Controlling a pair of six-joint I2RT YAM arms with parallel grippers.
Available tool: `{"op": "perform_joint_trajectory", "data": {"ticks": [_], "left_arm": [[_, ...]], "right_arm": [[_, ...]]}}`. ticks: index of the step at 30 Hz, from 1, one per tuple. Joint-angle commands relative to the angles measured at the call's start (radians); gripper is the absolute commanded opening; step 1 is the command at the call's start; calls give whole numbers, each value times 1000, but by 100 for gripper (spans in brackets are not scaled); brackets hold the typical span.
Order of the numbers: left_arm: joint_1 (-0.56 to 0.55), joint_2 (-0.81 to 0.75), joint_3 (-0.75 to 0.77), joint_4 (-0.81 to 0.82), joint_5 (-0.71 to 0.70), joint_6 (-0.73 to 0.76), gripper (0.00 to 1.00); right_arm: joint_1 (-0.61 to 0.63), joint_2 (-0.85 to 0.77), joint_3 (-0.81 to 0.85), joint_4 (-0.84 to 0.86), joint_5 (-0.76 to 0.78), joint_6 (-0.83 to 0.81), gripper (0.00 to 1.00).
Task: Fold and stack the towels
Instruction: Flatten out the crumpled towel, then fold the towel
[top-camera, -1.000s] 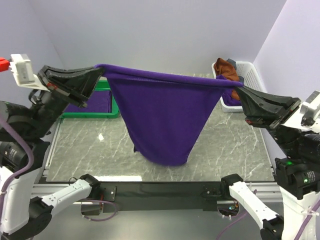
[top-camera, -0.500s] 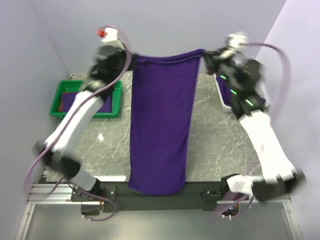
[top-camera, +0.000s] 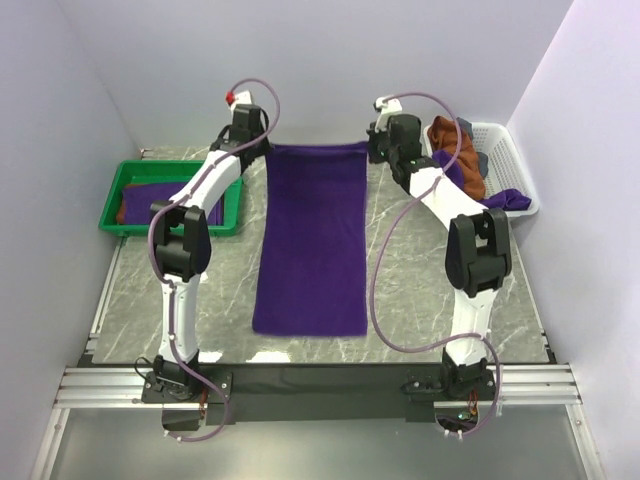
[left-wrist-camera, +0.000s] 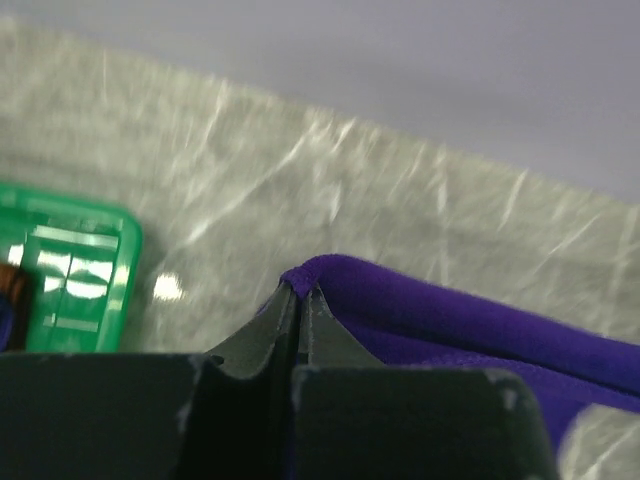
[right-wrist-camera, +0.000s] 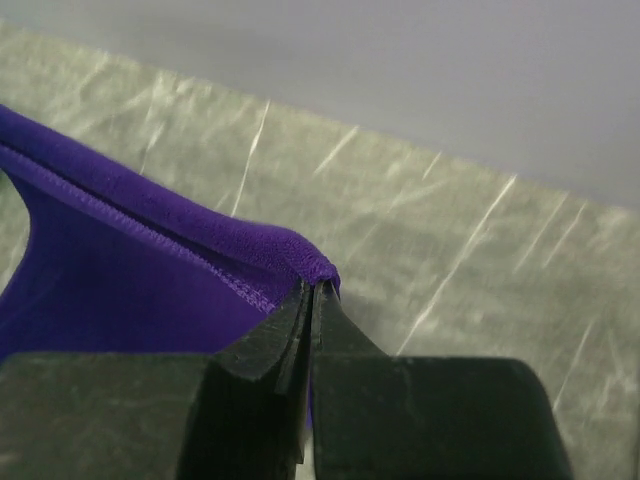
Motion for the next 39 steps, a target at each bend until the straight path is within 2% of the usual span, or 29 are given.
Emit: {"op": "perform_joint_trajectory", "data": {"ticks": [1, 5, 9, 17, 24, 29, 39], "left_arm": [[29, 9, 126, 58, 20, 9, 0], [54, 39, 134, 79, 86, -14, 0], [69, 31, 122, 53, 128, -29, 0], [81, -67, 51, -174, 237, -109, 0], [81, -204, -159, -300, 208, -129, 0], [81, -259, -240, -404, 229, -127, 0], [72, -481, -491, -412, 278, -149, 1]], "right_arm": [[-12, 7, 141, 107, 35, -28, 0], [-15, 78, 197, 94, 26, -31, 0], [-13, 83, 229, 33, -18, -17, 0], [-13, -41, 166, -246, -118, 110, 0], [-13, -189, -27, -404, -146, 253, 0], [-12, -294, -165, -449, -198, 334, 0], [8, -515, -438, -479, -218, 393, 0]]}}
